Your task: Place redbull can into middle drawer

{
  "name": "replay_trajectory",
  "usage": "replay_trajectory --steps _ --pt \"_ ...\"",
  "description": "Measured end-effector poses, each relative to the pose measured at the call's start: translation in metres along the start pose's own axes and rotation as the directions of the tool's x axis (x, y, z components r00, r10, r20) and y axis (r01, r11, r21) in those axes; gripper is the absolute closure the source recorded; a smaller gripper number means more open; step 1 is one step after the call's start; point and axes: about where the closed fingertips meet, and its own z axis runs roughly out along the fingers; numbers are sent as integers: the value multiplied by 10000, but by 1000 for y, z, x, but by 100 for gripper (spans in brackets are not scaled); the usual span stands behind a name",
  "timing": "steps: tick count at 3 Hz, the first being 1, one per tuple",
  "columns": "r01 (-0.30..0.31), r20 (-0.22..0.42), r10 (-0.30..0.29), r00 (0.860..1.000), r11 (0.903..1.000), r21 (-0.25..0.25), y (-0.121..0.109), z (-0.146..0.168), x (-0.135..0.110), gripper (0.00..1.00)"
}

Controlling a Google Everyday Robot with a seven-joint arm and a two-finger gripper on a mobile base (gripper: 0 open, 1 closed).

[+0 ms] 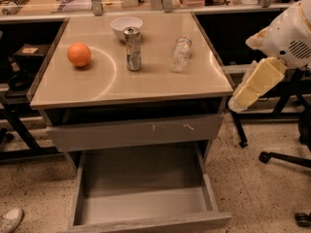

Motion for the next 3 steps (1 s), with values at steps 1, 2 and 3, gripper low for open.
replay_trajectory --steps 1,2,3 --pt "-191 594 183 9981 9997 129 -16 8 -13 0" --pt "-317 1229 317 9919 9995 -19 -34 21 -35 0" --pt "-325 1692 378 9849 9989 -340 -36 42 -67 0"
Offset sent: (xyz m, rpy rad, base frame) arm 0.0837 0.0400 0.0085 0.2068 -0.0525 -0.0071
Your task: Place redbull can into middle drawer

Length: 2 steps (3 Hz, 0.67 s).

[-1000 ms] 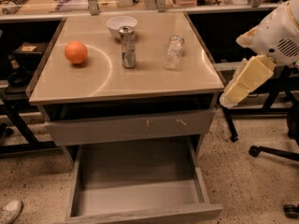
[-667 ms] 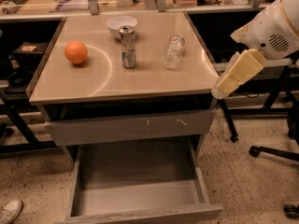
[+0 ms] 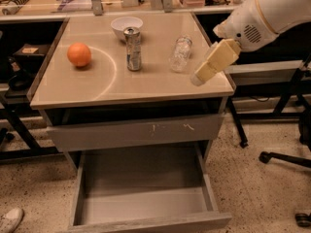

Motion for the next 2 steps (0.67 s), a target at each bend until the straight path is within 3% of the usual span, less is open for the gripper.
replay_trajectory --steps 2 --pt "-111 158 111 9998 9999 -39 0 8 -3 0"
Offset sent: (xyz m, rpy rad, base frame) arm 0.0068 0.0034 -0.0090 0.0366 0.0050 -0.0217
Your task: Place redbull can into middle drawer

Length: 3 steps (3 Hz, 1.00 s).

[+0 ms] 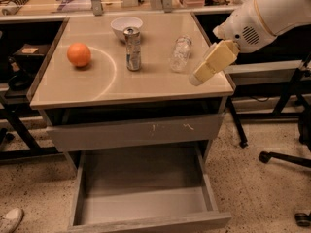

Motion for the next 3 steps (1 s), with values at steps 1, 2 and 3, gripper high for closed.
replay_trajectory --steps 1,2,3 --pt "-41 593 51 9982 9999 -163 -10 20 -11 0" --pt "95 1118 -28 9937 9982 -592 -19 45 -29 0" --pt "26 1510 136 9884 9943 -1066 -24 62 -46 0"
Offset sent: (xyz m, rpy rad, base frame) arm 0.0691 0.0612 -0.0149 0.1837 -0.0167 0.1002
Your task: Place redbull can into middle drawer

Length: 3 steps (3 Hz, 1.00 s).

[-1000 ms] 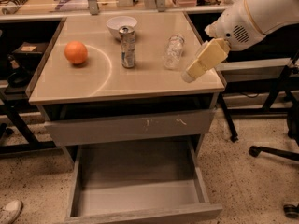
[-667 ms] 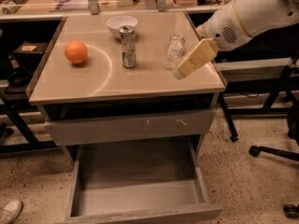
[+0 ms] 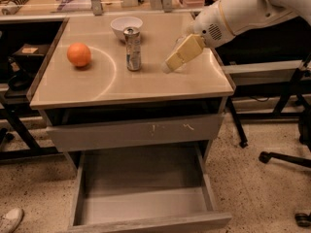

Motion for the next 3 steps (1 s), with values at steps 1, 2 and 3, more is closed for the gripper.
replay_trajectory --steps 1,2,3 --pt "1 19 -1 10000 10000 -5 -1 1 -1 0" --pt "35 159 -36 9999 10000 63 -4 14 3 0" --pt "-48 497 41 9988 9999 138 -22 39 2 0"
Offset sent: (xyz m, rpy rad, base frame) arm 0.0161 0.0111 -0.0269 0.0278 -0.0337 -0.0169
